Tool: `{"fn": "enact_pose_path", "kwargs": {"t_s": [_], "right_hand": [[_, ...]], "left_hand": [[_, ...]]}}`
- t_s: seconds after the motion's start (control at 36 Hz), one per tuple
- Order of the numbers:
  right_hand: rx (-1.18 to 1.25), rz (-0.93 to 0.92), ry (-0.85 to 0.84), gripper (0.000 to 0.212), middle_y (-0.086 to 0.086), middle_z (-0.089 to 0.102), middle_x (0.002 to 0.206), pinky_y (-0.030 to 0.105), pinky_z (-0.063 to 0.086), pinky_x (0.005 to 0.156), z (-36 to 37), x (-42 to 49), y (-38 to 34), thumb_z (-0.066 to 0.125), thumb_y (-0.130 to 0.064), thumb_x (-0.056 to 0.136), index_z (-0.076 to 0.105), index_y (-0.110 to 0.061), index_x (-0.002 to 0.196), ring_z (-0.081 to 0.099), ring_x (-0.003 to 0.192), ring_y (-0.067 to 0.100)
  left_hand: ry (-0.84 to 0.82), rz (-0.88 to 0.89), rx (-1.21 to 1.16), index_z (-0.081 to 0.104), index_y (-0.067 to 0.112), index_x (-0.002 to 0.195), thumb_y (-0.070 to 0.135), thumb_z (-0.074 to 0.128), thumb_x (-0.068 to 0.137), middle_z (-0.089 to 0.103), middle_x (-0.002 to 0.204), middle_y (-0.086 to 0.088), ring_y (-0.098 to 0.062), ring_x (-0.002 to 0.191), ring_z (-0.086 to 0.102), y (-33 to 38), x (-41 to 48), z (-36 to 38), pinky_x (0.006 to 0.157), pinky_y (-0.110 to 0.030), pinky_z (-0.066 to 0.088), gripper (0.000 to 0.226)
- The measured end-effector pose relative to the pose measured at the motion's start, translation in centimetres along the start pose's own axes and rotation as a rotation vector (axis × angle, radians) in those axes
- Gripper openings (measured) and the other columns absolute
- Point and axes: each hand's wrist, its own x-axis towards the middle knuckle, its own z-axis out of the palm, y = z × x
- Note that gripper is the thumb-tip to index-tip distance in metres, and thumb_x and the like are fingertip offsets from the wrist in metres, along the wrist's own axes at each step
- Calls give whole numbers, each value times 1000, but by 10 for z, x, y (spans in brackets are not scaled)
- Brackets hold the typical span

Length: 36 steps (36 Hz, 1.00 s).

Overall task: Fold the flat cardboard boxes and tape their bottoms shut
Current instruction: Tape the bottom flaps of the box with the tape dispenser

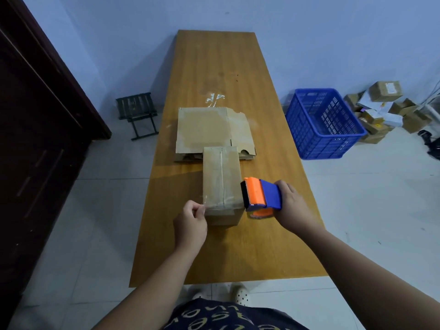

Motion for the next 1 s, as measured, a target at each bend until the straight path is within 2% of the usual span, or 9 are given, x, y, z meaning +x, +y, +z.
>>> {"fn": "enact_pose_path", "kwargs": {"t_s": [0.14, 0.22, 0.33, 0.44, 0.53, 0.58, 0.72, 0.81, 1.0], "right_hand": [[17, 30, 13, 29, 3, 58, 100, 24, 39, 61, -3, 3, 24, 62, -8, 88, 48, -20, 111, 53, 81, 13], [135, 69, -13, 32, -4, 61, 93, 29, 46, 69, -12, 3, 31, 69, -9, 85, 50, -23, 107, 57, 84, 12], [209, 49, 8, 34, -17, 56, 90, 21, 45, 66, -17, 4, 23, 67, -4, 85, 50, -25, 106, 55, 83, 5], [253, 65, 36, 31, -14, 56, 91, 23, 44, 65, -21, 2, 18, 59, 3, 87, 53, -22, 105, 54, 83, 6], [307, 94, 66, 33, -10, 57, 92, 28, 45, 66, -21, -1, 19, 53, 7, 86, 53, -21, 104, 55, 83, 9], [379, 113, 71, 36, -10, 59, 95, 28, 46, 67, -19, -3, 20, 51, 8, 87, 54, -21, 107, 56, 84, 10], [502, 109, 69, 38, -10, 63, 104, 30, 55, 75, -9, -6, 19, 58, 2, 90, 54, -26, 115, 60, 95, 10], [521, 97, 78, 39, -16, 60, 104, 15, 49, 65, -6, -8, 11, 59, -1, 91, 50, -29, 117, 58, 93, 3], [569, 79, 44, 41, -14, 60, 107, 19, 48, 70, -4, -8, 6, 61, -3, 91, 48, -27, 122, 59, 97, 6]], "left_hand": [[3, 12, -11, 56, 14, 83, 19, 46, 99, 64, 88, 13, -3, 55, 48, 3, 1, 4, 38, -10, 33, 20], [-27, 21, -22, 60, 17, 86, 20, 46, 100, 65, 85, 9, -3, 52, 44, 5, 1, 7, 37, -9, 30, 21], [-2, -37, -51, 62, 17, 87, 22, 45, 100, 60, 76, 6, -4, 53, 43, 6, 5, 8, 41, -12, 28, 22], [-15, -105, -118, 63, 16, 84, 21, 46, 99, 64, 76, -1, -10, 54, 47, 7, 8, 7, 45, -19, 33, 23], [-65, -189, -302, 63, 15, 81, 20, 48, 98, 71, 87, 0, -25, 79, 64, 5, 8, 9, 66, -27, 47, 23], [-87, -236, -435, 62, 12, 80, 17, 48, 98, 72, 90, -3, -26, 94, 65, 2, 8, 9, 79, -30, 48, 23], [-132, -303, -736, 54, 6, 80, 8, 43, 99, 69, 94, -15, -22, 101, 65, -1, 6, 7, 98, -33, 47, 22], [-140, -314, -805, 55, 4, 80, 6, 44, 99, 67, 89, -14, -20, 96, 65, -4, 8, 4, 98, -33, 47, 22], [-179, -295, -818, 56, 2, 79, 4, 45, 98, 66, 74, -7, -19, 87, 63, -11, 6, -2, 93, -31, 48, 21]]}}
